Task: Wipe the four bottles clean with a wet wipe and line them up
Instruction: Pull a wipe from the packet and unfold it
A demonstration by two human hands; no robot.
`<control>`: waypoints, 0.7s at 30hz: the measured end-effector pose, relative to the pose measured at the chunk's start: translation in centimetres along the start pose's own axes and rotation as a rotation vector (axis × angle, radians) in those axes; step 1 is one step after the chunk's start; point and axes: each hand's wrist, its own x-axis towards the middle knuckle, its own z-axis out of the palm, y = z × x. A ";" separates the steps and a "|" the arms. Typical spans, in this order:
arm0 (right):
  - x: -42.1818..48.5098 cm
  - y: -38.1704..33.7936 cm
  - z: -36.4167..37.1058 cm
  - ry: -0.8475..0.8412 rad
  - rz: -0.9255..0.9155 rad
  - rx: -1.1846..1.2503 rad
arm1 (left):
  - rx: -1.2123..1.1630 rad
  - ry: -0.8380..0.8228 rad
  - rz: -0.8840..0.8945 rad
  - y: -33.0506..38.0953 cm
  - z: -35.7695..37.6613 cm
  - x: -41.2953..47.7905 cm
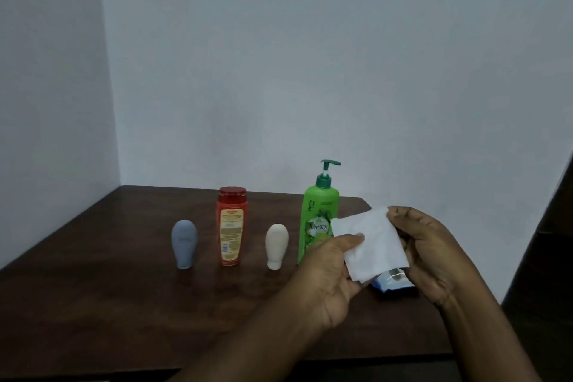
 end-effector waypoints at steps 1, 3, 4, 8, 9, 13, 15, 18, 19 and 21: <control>-0.4 0.0 0.5 -0.006 0.021 0.023 | 0.025 0.029 0.019 0.2 -0.5 -0.2; -1.2 0.0 1.5 -0.062 0.081 0.087 | 0.067 0.053 0.051 0.7 -1.4 -0.9; -1.5 0.0 1.9 -0.097 0.101 0.098 | 0.083 0.049 0.055 1.0 -1.7 -1.3; -2.2 0.1 2.9 -0.178 0.075 -0.019 | 0.117 0.017 0.159 2.3 -2.8 -3.2; -2.6 -0.1 3.3 -0.205 0.044 -0.024 | 0.145 0.006 0.227 2.7 -3.0 -3.9; -4.5 -2.0 3.7 -0.257 -0.296 -0.090 | 0.316 -0.083 0.578 4.9 -3.7 -6.8; -5.1 -3.1 3.7 -0.289 -0.470 -0.184 | 0.348 -0.112 0.684 6.3 -3.8 -7.8; -5.3 -3.3 4.0 -0.331 -0.475 -0.197 | 0.387 -0.129 0.715 7.5 -3.9 -8.5; -5.3 -3.2 4.2 -0.326 -0.463 -0.192 | 0.403 -0.137 0.713 7.6 -3.9 -8.6; -5.2 -2.9 4.2 -0.331 -0.428 -0.159 | 0.442 -0.151 0.721 7.9 -4.2 -8.6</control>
